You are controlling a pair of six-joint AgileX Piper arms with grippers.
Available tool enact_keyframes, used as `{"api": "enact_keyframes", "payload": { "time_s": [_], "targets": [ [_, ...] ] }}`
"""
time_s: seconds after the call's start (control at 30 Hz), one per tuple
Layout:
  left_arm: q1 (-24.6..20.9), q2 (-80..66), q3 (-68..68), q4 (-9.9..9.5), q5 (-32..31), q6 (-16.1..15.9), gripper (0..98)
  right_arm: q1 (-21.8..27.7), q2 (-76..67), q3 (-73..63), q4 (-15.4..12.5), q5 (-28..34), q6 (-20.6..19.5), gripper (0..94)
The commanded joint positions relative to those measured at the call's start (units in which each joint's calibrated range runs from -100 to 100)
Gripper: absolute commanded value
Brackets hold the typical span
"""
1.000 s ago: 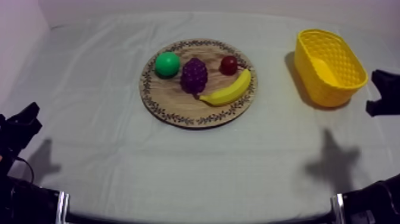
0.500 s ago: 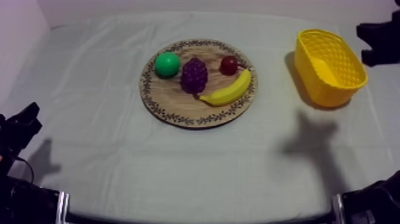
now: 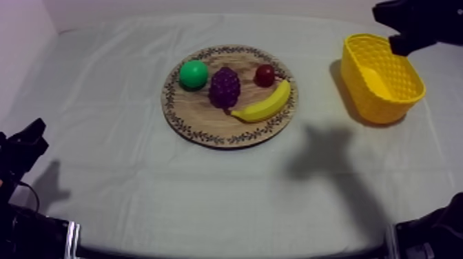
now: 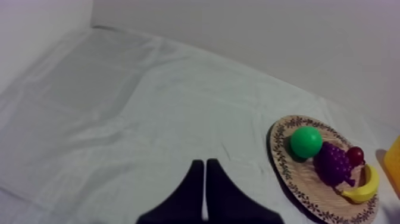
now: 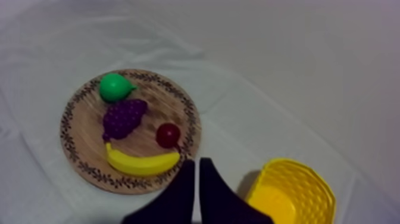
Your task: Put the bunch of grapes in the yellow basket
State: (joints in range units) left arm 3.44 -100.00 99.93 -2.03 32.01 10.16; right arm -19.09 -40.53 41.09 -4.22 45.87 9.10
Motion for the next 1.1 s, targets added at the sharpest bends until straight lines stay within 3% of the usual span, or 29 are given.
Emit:
{"api": "enact_keyframes", "payload": {
  "time_s": [0.0, 0.37, 0.53, 1.07],
  "targets": [
    [0.0, 0.0, 0.0, 0.01, 0.0, 0.0, 0.1, -0.8, 1.8, -2.4, -0.4, 0.8, 0.0, 0.5],
    [0.0, 0.0, 0.0, 0.01, 0.0, 0.0, 0.1, -4.4, 12.3, -14.8, 0.9, 2.8, -1.4, 0.5],
    [0.0, 0.0, 0.0, 0.01, 0.0, 0.0, 0.1, -6.5, 17.4, -19.1, 2.8, 2.7, -2.7, 0.5],
    [0.0, 0.0, 0.0, 0.01, 0.0, 0.0, 0.1, -11.2, 35.1, -35.8, 7.5, 6.2, -10.1, 0.5]
  ]
}}
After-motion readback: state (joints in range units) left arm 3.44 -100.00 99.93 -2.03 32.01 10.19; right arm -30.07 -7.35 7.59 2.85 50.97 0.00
